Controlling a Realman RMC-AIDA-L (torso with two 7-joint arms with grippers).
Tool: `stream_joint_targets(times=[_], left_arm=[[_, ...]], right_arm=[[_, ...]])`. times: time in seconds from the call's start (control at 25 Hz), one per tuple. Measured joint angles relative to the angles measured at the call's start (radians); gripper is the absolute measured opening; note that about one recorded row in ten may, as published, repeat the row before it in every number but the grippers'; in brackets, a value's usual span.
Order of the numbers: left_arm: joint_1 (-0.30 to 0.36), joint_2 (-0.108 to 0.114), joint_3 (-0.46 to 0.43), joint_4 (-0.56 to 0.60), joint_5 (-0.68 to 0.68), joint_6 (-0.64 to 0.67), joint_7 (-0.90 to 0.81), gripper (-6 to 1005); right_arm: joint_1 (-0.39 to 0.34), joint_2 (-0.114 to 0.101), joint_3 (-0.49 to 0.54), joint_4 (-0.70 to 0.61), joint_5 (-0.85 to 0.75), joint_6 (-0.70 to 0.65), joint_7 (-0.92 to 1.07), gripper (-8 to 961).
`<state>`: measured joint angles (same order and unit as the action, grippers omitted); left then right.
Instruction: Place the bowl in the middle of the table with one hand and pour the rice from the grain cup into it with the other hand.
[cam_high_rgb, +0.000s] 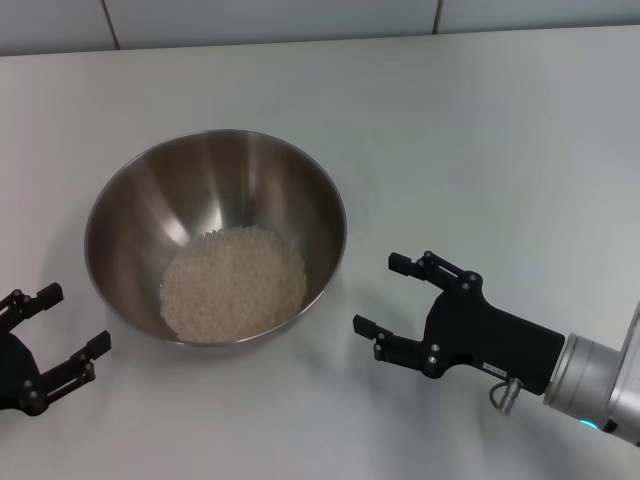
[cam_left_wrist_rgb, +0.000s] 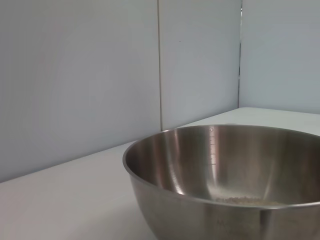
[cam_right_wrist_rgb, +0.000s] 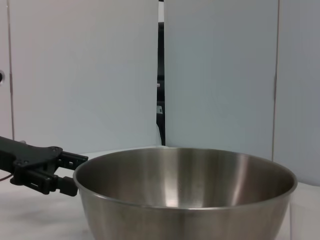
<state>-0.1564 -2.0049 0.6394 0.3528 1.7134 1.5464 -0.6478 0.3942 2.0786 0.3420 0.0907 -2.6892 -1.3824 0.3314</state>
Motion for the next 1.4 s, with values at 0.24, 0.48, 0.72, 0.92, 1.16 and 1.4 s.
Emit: stream_joint_targets(times=[0.24, 0.48, 0.72, 0.92, 1.16, 1.4], left_arm=[[0.005, 0.000, -0.005, 0.000, 0.000, 0.008, 0.000, 802], [0.011, 0.000, -0.007, 0.004, -0.003, 0.019, -0.002, 802], [0.020, 0.000, -0.009, 0.008, -0.008, 0.023, 0.000, 802], [0.021, 0.000, -0.009, 0.008, -0.008, 0.023, 0.001, 802], [0.023, 0.000, -0.009, 0.008, -0.008, 0.025, 0.001, 802], [0.024, 0.000, -0.009, 0.005, -0.008, 0.026, 0.002, 802]], right_arm=[[0.002, 0.002, 0.002, 0.002, 0.001, 0.007, 0.000, 828], [0.002, 0.002, 0.011, 0.003, 0.006, 0.007, -0.001, 828], [0.007, 0.001, 0.011, 0.003, 0.008, 0.007, -0.002, 828], [0.012, 0.001, 0.009, 0.003, 0.008, 0.007, -0.001, 828], [0.013, 0.002, 0.005, 0.003, 0.008, 0.007, -0.001, 828], [0.012, 0.004, 0.004, 0.003, 0.006, 0.007, -0.008, 828]])
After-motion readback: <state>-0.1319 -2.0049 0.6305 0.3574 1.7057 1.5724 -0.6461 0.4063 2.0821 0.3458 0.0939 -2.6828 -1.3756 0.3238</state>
